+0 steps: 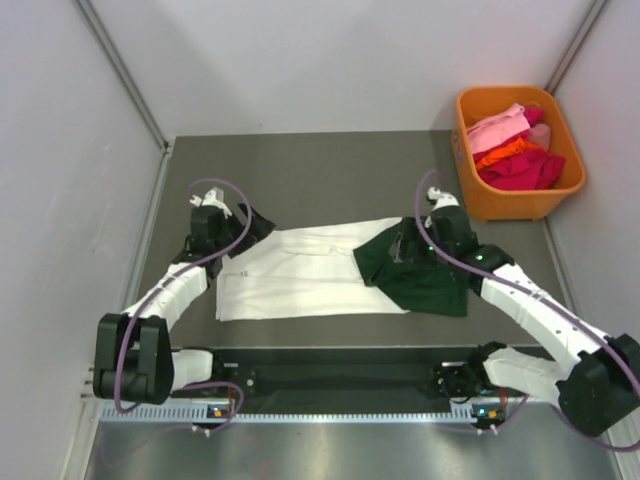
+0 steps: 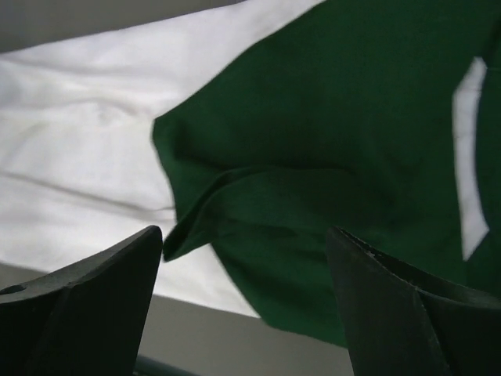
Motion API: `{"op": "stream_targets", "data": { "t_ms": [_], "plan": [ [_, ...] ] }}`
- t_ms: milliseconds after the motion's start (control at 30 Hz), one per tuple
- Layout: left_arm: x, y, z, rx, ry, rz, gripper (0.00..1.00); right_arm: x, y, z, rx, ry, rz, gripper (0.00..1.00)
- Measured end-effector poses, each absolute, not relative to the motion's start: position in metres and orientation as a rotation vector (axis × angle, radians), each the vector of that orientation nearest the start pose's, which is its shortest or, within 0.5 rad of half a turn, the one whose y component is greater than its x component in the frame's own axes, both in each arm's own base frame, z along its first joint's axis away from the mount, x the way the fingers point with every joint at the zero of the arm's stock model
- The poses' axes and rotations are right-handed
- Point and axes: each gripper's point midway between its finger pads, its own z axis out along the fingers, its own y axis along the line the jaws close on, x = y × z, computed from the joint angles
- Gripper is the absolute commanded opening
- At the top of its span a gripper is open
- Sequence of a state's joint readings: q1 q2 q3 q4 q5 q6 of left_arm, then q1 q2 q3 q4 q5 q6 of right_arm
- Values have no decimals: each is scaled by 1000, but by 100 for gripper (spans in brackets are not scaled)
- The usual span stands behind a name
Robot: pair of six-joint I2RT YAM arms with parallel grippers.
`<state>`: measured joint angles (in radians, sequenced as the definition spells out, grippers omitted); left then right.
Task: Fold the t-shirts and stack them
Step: Fold the tshirt
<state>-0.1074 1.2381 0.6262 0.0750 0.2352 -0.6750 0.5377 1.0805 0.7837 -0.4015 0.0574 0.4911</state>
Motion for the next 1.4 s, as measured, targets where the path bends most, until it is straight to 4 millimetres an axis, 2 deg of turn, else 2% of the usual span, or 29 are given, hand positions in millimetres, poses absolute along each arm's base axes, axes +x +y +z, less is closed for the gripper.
{"op": "stream_targets", "data": {
  "t_ms": [67, 133, 267, 400, 533, 667, 833, 1000, 1133, 1267, 1400],
  "plan": [
    [347, -112, 121, -473, 2130, -764, 99, 271, 146, 136, 59, 2323, 429, 86],
    [344, -127, 120, -435, 2160, -791, 99, 274, 131, 129, 107, 2337, 411, 83],
    [335, -166, 134, -299, 2198, -850, 98, 275, 116, 116, 159, 2367, 435, 81],
    [327, -192, 146, -198, 2205, -891, 98, 276, 103, 92, 215, 2407, 454, 79],
    [306, -221, 144, -99, 2250, -923, 97, 273, 102, 69, 229, 2460, 474, 74],
    [286, -251, 133, 1, 2302, -939, 95, 275, 107, 55, 216, 2488, 507, 68],
    [272, -293, 113, 157, 2376, -921, 93, 271, 109, 43, 181, 2501, 521, 54],
    [287, -322, 101, 309, 2409, -890, 85, 266, 108, 47, 148, 2481, 523, 41],
    [299, -341, 96, 415, 2404, -879, 84, 269, 109, 62, 117, 2424, 534, 35],
    [286, -358, 94, 539, 2398, -887, 83, 263, 113, 70, 96, 2400, 564, 35],
    [269, -370, 92, 610, 2399, -896, 80, 255, 115, 67, 90, 2407, 588, 38]
  ]
}}
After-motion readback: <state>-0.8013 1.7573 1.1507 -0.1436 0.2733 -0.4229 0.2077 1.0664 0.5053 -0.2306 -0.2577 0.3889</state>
